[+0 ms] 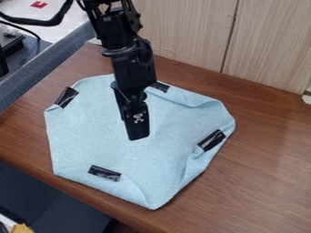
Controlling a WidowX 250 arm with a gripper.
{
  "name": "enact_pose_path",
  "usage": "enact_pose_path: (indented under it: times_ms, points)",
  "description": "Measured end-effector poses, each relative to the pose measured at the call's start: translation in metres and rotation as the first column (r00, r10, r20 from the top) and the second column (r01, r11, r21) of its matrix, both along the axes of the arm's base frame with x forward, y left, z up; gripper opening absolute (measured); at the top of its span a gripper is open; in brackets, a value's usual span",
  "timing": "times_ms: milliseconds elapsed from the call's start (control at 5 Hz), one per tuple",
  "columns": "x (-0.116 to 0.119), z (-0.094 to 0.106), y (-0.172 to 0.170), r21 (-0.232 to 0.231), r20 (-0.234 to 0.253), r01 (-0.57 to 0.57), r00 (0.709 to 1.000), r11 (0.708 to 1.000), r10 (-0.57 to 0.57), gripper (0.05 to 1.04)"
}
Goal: Fold the cloth from bottom right to top left
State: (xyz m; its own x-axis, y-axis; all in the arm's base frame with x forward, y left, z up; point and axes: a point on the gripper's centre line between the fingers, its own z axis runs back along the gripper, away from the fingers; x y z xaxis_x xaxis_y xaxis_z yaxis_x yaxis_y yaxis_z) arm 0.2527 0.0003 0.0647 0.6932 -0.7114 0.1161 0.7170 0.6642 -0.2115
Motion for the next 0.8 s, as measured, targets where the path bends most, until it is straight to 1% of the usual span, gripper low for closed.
enact_pose_path:
  times_ms: [200,400,600,800]
  points:
    - [-0.002,-0.006,-0.001,-0.005,-0.026,-0.001,1.000,1.000,0.001,1.001]
    - [0.000,-0.015,-0.028,-0.008,-0.032,0.084,0.996,0.996,-0.084,1.001]
    - [-0.006,-0.024,-0.043,0.002,-0.017,0.098,0.995,0.995,-0.098,1.001]
    - [-0.014,-0.034,-0.054,0.013,-0.019,0.090,0.996,0.996,-0.090,1.001]
